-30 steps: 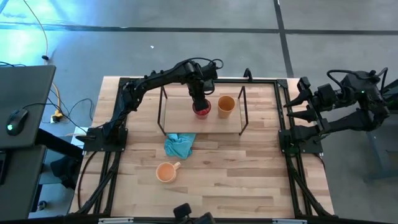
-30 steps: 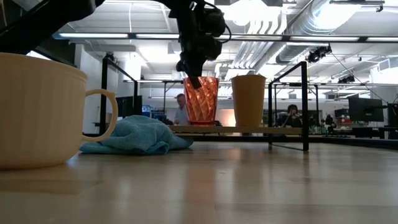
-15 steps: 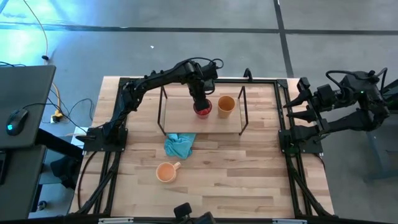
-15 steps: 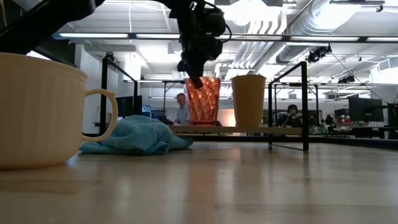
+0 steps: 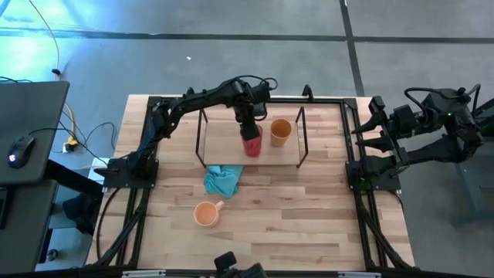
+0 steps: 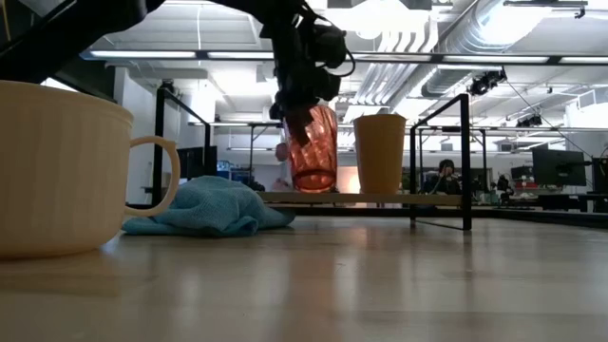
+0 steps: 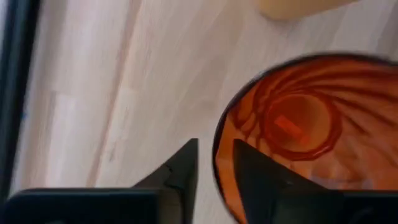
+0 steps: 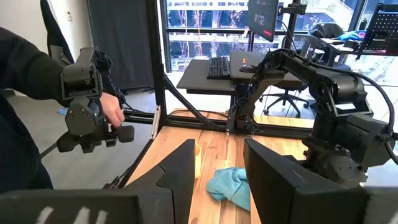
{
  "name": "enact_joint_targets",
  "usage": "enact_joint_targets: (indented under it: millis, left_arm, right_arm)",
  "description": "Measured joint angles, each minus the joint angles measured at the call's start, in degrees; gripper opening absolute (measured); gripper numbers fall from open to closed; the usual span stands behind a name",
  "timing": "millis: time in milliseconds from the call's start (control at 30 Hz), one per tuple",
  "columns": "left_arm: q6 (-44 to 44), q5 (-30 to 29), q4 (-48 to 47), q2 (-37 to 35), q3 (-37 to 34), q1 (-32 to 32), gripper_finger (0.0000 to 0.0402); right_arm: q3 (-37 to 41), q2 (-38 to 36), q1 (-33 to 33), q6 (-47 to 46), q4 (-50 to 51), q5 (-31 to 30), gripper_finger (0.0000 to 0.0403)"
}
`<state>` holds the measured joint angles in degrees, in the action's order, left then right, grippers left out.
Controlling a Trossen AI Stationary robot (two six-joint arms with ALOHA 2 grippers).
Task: Stack small to large cups/mugs on shelf
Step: Put the red cup on the shelf
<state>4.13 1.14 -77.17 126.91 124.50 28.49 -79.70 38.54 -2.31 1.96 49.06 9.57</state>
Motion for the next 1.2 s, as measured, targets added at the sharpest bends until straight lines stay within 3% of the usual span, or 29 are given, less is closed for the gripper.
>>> enact_joint_targets:
  millis: [200,333,467,733,1200]
  left_arm:
    - [0.0,-2.2,-0.7,-0.1,0.0,0.1,0.0164]
    - [0.6,-2.3,-1.1,-0.1,0.0,0.0,0.0175]
    - [2.0,-1.8,-1.7,-0.1,0.0,0.0,0.0140]
    - [4.8,-1.3,-2.0,-0.2,0.1,0.0,0.0015]
    - [5.7,-2.5,-2.8,-0.3,0.1,0.0,0.0003]
  right_arm:
    - [0.0,0.0,0.0,0.0,0.0,0.0,0.0130]
    - [0.0,0.0,0.0,0.5,0.0,0.0,0.0130]
    - [0.0,0.0,0.0,1.1,0.0,0.0,0.0130]
    - [0.0,0.0,0.0,1.1,0.0,0.0,0.0130]
    - [0.0,0.0,0.0,1.5,1.3,-1.6,0.0130]
